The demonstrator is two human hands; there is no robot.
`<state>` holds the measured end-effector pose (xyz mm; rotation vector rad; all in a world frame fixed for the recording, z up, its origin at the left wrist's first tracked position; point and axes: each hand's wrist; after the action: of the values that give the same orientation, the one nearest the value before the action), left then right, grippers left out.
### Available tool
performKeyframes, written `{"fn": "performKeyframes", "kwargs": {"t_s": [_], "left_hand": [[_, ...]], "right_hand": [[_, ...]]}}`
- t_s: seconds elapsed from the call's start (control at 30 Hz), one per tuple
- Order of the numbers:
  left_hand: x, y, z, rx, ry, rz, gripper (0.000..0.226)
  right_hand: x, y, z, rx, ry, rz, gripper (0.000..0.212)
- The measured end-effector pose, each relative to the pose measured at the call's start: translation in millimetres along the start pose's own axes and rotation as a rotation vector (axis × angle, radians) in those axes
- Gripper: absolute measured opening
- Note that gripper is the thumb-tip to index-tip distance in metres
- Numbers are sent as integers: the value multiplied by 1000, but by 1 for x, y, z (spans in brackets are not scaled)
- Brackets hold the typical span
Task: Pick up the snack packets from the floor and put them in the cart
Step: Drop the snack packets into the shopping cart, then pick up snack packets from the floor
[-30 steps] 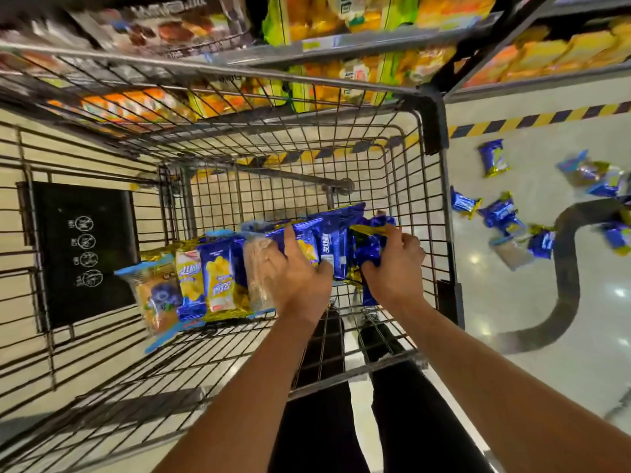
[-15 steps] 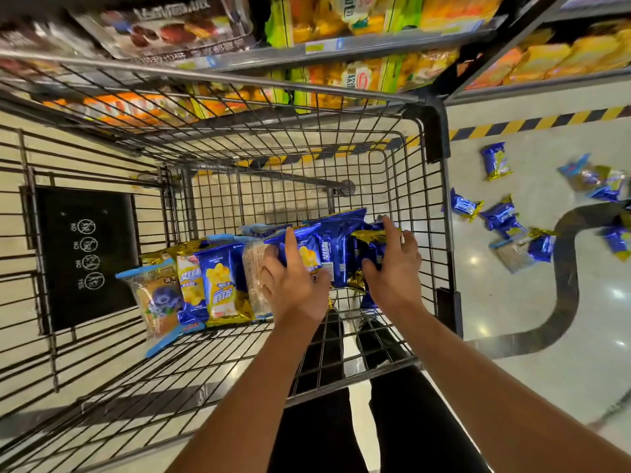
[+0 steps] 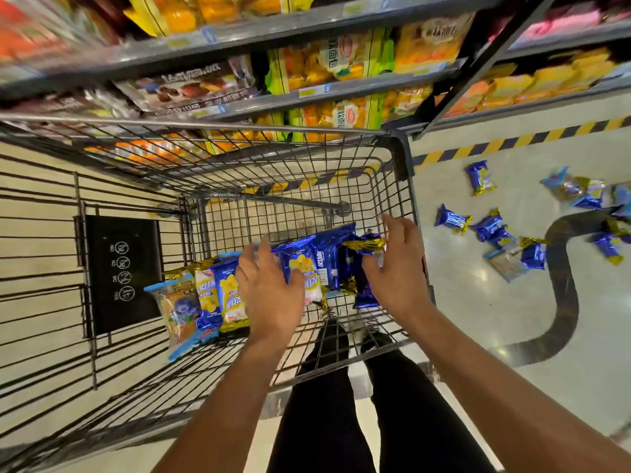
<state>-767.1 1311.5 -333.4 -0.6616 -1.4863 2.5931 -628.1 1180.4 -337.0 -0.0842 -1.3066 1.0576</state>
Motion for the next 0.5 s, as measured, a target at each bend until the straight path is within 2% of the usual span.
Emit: {"fn": "performKeyframes", "kwargs": {"t_s": [0.27,0.5], "left_hand": [[-59,-56,21,-45,262,-121,69],[-131,-58,83,-113,668,-392,77]], "right_hand": [[24,-81,38,-113,9,53,56],[9,-153,82,-193,-61,380,64]]}}
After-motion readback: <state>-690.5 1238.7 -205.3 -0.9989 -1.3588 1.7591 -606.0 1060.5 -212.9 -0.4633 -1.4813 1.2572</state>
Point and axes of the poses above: each hand's wrist, its own z-axis away from the middle knuckle, its own y-axis out of the palm, x = y × z, and after that the axes turned 10 degrees about -z, right-handed
